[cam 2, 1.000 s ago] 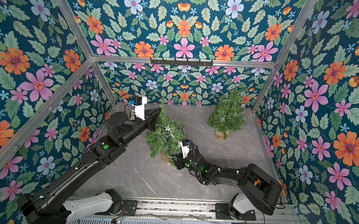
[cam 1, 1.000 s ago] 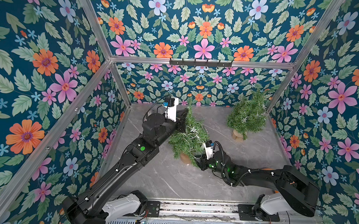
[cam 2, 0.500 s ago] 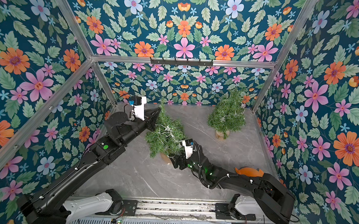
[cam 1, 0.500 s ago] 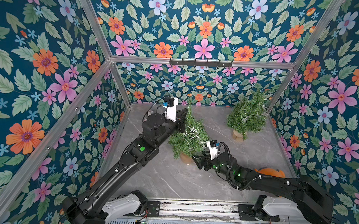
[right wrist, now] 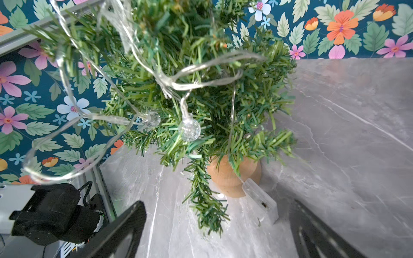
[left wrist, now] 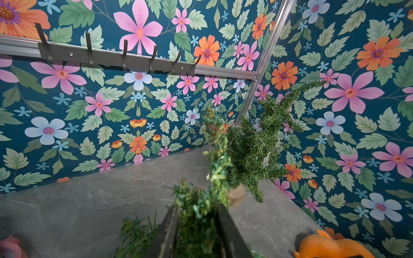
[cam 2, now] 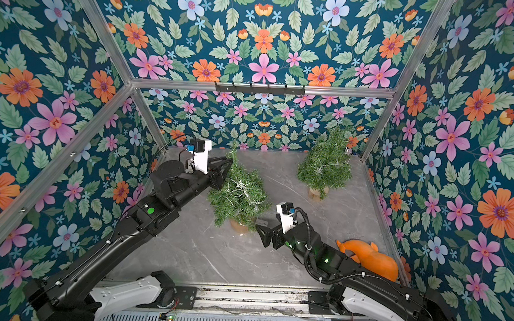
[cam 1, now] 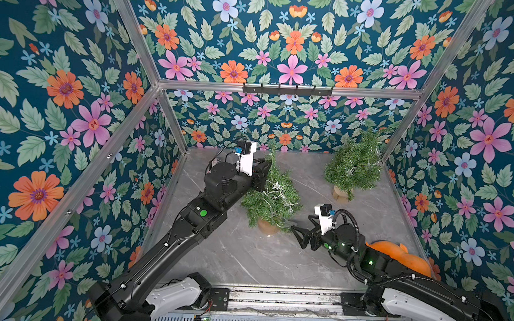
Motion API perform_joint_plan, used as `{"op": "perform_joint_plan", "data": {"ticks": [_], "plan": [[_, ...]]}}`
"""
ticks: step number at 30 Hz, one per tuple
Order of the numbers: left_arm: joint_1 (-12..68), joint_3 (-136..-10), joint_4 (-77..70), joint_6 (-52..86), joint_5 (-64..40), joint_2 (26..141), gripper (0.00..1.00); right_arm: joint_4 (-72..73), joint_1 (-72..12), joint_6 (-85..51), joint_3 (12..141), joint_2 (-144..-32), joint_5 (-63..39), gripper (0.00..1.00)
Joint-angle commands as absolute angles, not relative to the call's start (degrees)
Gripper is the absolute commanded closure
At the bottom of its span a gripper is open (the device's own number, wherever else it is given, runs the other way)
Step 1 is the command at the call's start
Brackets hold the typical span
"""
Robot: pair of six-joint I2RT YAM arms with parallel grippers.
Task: Wrap string light around the christmas tree
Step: Wrap the light string around the Christmas tree.
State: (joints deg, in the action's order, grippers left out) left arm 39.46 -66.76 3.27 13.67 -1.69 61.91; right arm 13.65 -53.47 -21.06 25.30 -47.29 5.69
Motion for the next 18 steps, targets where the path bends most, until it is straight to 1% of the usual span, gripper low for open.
{"op": "perform_joint_plan", "data": {"ticks": [1, 6, 8, 13, 15, 18], "plan": [[39.46, -67.23, 5.71, 14.01, -3.23, 61.53, 0.55, 12.19, -53.52, -18.54, 23.99, -44.66, 7.72, 0.02], [39.46, -68.4, 6.19, 13.8, -2.81, 60.33, 0.34, 10.54, -53.53, -16.09, 23.9, -42.07, 10.27, 0.03], [39.46, -68.86, 6.39, 13.5, -2.14, 59.62, 0.28, 9.55, -53.53, -14.66, 24.43, -41.56, 11.24, 0.04], [39.46, -70.45, 7.35, 12.49, -1.41, 57.61, 0.06, 7.7, -53.52, -11.38, 26.23, -40.75, 13.44, 0.05], [39.46, -71.38, 7.95, 11.9, -0.76, 56.4, 0.03, 6.29, -53.51, -10.3, 27.01, -40.02, 14.84, 0.06], [39.46, -71.74, 7.66, 10.59, 0.91, 53.94, 0.03, 4.58, -53.5, -8.92, 28.16, -37.45, 17.37, 0.08]]}}
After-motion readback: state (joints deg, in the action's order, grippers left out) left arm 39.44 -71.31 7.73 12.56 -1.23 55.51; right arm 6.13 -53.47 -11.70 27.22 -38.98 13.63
